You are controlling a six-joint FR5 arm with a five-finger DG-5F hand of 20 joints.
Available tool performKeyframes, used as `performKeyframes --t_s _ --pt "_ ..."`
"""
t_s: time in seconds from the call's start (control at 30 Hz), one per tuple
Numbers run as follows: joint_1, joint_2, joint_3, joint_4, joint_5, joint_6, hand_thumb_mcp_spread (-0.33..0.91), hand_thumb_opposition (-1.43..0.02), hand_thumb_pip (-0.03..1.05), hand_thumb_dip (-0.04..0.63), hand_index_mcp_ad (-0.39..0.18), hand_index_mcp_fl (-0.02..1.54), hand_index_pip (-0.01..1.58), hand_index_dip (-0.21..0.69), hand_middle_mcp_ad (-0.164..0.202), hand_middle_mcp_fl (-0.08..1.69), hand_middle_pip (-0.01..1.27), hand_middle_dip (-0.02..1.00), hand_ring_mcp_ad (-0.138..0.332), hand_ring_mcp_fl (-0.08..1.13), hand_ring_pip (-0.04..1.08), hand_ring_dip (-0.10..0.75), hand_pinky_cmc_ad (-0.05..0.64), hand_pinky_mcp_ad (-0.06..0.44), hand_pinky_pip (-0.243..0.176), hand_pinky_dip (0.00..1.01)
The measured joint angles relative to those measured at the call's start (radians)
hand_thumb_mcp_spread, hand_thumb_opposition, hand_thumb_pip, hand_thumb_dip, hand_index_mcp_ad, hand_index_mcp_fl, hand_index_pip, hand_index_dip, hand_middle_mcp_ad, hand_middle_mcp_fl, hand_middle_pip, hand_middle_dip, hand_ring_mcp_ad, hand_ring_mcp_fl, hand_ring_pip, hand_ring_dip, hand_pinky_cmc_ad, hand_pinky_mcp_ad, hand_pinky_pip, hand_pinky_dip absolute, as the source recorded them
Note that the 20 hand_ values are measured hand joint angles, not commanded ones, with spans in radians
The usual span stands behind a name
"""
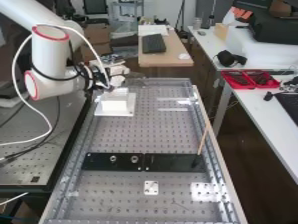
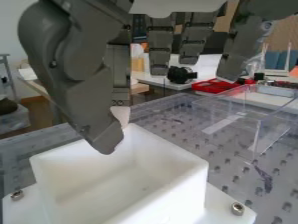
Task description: Grab the smaller nut and place it in the white container
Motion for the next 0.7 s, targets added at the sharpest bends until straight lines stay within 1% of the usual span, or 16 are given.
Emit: performKeyframes --t_s 0.07,0.13,0.2,0.3,0.43,0.53,0.6,0.63,0.67,0.7 --pt "0.000 -0.002 0.002 -0.011 0.009 -0.004 0.45 -0.93 0.73 0.206 -0.169 0.17 1.53 0.169 0.073 0.14 0.13 0.23 0.106 0.01 0.10 0.127 0.328 0.302 0.066 0.18" --pt "0.000 -0.004 0.004 -0.016 0.017 -0.001 0.44 -0.90 0.73 0.206 -0.169 0.07 1.42 0.126 0.073 0.12 0.13 0.23 0.106 0.01 0.11 0.127 0.328 0.302 0.066 0.18" --pt "-0.002 -0.004 0.003 -0.011 0.026 0.013 0.42 -0.88 0.74 0.206 -0.169 0.04 1.33 0.108 0.073 0.07 0.13 0.23 0.110 0.00 0.11 0.127 0.328 0.302 0.066 0.18" --pt "-0.005 -0.002 -0.002 0.006 0.036 0.032 0.41 -0.87 0.79 0.204 -0.169 0.00 1.30 0.094 0.073 0.06 0.12 0.23 0.110 0.00 0.10 0.127 0.328 0.302 0.066 0.18" --pt "-0.010 0.008 -0.008 0.023 0.047 0.058 0.39 -0.85 0.79 0.204 -0.169 0.01 1.26 0.061 0.073 0.06 0.13 0.23 0.110 0.00 0.10 0.127 0.328 0.302 0.063 0.18" --pt "-0.018 0.032 -0.014 0.047 0.067 0.104 0.39 -0.85 0.79 0.204 -0.169 0.00 1.25 0.047 0.070 0.06 0.12 0.23 0.106 0.00 0.10 0.127 0.328 0.302 0.063 0.18" --pt "-0.028 0.065 -0.019 0.067 0.097 0.150 0.37 -0.83 0.79 0.204 -0.168 0.00 1.25 0.031 0.070 0.06 0.12 0.23 0.110 0.00 0.10 0.127 0.328 0.302 0.063 0.18" --pt "-0.030 0.071 -0.020 0.070 0.103 0.157 0.36 -0.84 0.79 0.204 -0.168 0.00 1.24 0.019 0.070 0.06 0.12 0.23 0.110 0.00 0.10 0.127 0.328 0.304 0.061 0.18" --pt "-0.037 0.091 -0.021 0.077 0.124 0.181 0.36 -0.84 0.79 0.204 -0.175 0.01 1.24 0.017 0.066 0.06 0.13 0.23 0.106 0.00 0.10 0.127 0.328 0.304 0.061 0.18" --pt "-0.046 0.116 -0.021 0.082 0.155 0.204 0.37 -0.83 0.80 0.204 -0.168 0.00 1.23 0.016 0.070 0.06 0.12 0.23 0.110 0.00 0.10 0.127 0.332 0.300 0.051 0.18"
